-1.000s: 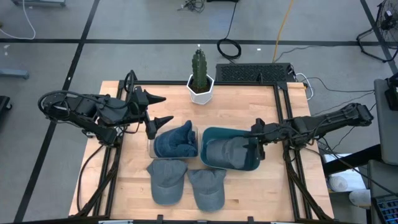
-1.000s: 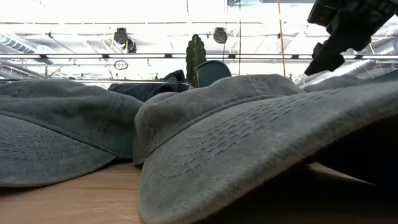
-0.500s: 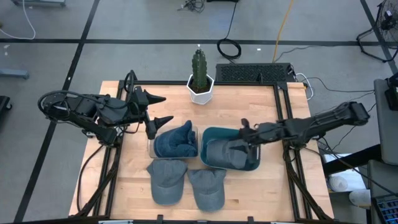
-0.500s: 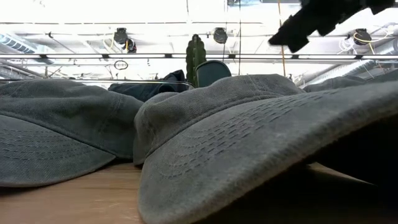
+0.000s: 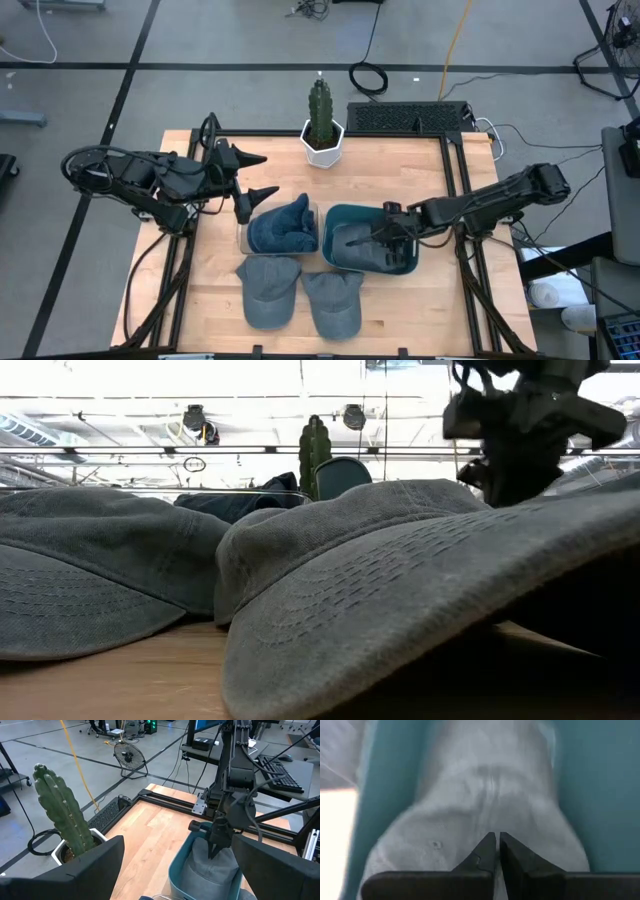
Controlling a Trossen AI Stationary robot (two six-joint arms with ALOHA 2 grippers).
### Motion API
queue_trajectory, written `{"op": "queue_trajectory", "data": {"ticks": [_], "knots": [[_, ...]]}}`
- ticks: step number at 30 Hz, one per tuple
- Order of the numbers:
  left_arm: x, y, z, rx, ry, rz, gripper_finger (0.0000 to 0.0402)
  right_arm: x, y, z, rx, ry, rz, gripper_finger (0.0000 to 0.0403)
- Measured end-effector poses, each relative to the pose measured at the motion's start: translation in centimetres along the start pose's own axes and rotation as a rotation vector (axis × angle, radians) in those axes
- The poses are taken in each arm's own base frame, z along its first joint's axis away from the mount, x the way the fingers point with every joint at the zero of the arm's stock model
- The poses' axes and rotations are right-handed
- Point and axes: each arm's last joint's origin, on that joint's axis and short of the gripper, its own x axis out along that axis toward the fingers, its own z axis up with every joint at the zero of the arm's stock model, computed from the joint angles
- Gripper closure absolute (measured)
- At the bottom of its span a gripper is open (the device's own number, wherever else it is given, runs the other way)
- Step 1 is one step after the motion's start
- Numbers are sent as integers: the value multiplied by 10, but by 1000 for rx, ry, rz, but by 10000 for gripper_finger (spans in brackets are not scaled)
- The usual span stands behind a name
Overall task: Pick & Place hat
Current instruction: Put the left gray cap into the blue bin
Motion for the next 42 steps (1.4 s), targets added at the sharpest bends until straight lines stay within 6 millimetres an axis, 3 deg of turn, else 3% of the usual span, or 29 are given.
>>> {"op": "queue_trajectory", "data": {"ticks": [4,10,14,19,30,36,42], "knots": [[0,0,0,0,0,0,23,-4,-1,-3,35,20,-7,400],[0,0,0,0,0,0,23,-29,-2,2,29,-123,26,398],[0,0,0,0,0,0,23,-50,-2,8,-14,-285,52,401],[0,0,0,0,0,0,23,-61,-2,12,-102,-527,75,399],[0,0,0,0,0,0,23,-58,-3,4,-243,-858,49,399],[0,-2,8,-47,-71,-21,23,-60,-3,6,-281,-895,30,399],[8,-8,4,31,-37,-27,23,-59,-3,6,-283,-887,29,398]]}}
